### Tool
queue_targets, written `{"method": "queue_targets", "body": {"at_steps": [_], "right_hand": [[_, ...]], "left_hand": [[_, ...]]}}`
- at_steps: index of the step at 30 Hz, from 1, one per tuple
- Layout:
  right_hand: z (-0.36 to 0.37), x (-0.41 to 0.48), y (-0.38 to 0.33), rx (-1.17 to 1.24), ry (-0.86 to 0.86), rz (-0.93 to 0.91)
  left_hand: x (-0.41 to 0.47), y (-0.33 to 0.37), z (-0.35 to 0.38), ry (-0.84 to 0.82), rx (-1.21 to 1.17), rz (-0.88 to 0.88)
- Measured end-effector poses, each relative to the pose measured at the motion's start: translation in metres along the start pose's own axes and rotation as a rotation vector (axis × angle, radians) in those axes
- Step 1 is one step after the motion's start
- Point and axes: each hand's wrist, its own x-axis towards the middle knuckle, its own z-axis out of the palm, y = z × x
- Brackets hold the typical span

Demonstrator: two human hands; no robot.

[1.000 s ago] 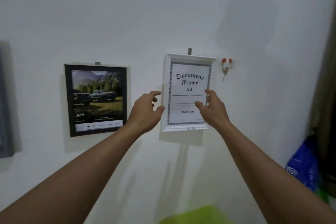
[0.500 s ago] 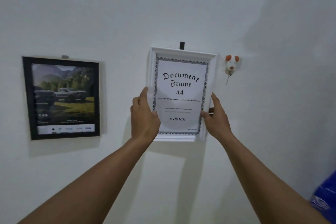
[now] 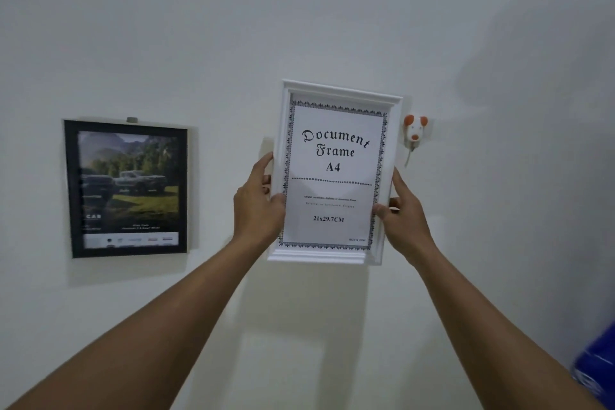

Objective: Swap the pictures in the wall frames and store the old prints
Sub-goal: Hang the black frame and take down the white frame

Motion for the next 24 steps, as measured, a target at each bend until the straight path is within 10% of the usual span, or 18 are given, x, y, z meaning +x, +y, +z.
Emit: {"method": "queue_targets", "body": {"at_steps": [24], "right_hand": [[0.11, -0.319, -0.121, 0.156, -0.449, 0.299]], "left_hand": [[-0.199, -0.049, -0.343, -0.311, -0.191, -0.512]]}}
